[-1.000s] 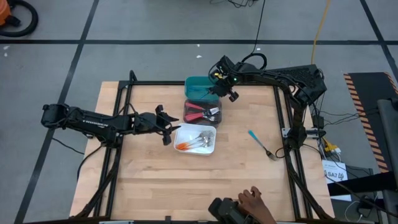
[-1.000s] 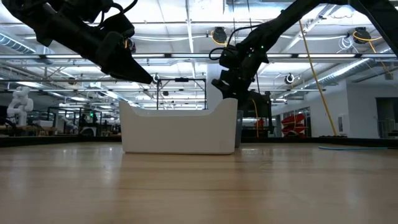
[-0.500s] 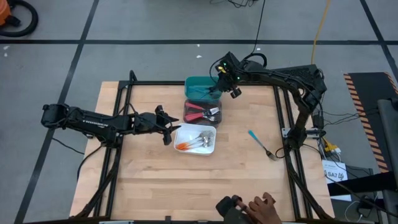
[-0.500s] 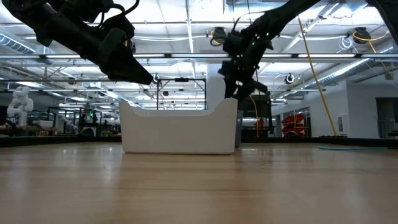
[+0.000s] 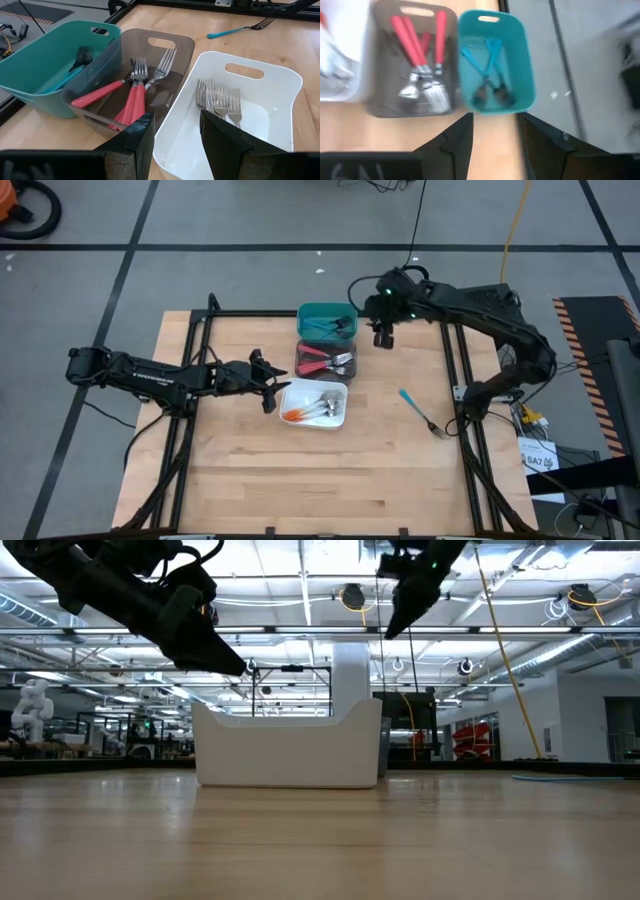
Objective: Sort silverware by color (type)
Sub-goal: Put the blue fork into the blue bin
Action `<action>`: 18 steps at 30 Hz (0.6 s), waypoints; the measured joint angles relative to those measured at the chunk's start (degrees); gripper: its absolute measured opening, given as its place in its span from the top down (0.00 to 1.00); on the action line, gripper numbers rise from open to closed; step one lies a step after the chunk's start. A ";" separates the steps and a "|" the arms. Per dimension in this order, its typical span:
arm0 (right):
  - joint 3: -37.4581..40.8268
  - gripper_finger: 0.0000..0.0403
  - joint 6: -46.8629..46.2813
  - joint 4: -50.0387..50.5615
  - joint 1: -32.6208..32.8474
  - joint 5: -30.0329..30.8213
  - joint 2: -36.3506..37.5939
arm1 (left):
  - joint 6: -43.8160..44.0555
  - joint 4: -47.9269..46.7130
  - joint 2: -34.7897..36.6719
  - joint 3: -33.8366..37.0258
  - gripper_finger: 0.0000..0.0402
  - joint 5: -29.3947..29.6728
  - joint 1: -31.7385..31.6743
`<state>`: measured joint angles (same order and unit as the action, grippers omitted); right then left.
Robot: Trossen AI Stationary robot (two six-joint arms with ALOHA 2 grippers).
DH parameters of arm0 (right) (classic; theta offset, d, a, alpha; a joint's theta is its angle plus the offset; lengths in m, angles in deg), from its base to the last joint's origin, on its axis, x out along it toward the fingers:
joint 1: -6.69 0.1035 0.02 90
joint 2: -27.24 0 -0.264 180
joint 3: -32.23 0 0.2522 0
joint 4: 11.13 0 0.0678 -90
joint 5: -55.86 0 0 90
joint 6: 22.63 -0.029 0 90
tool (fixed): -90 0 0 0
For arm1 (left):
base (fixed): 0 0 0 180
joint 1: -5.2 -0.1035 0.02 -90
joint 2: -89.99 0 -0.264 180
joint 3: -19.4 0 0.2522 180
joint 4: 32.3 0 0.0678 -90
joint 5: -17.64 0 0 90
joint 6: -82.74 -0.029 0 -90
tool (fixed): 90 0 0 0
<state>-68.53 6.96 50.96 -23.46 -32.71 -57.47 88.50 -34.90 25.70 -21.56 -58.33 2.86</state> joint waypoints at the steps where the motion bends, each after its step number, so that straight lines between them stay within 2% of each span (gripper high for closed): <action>1: 0.00 0.61 -3.01 1.34 0.90 0.00 0.80 | -0.02 0.07 0.00 0.00 0.61 0.00 0.01; 8: 0.00 0.62 -18.77 14.71 7.45 0.41 2.47 | 1.35 0.15 0.00 0.00 0.61 0.00 0.19; 12: 0.12 0.62 -26.79 21.32 11.98 4.50 2.49 | 2.85 0.15 0.00 0.00 0.61 -0.01 0.79; 18: 6.82 0.62 -36.81 23.40 19.69 7.52 5.01 | 6.27 0.13 0.00 0.00 0.61 0.00 2.60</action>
<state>-61.71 -29.85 74.36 -3.77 -25.20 -52.45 94.76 -34.77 25.70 -21.56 -58.34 5.46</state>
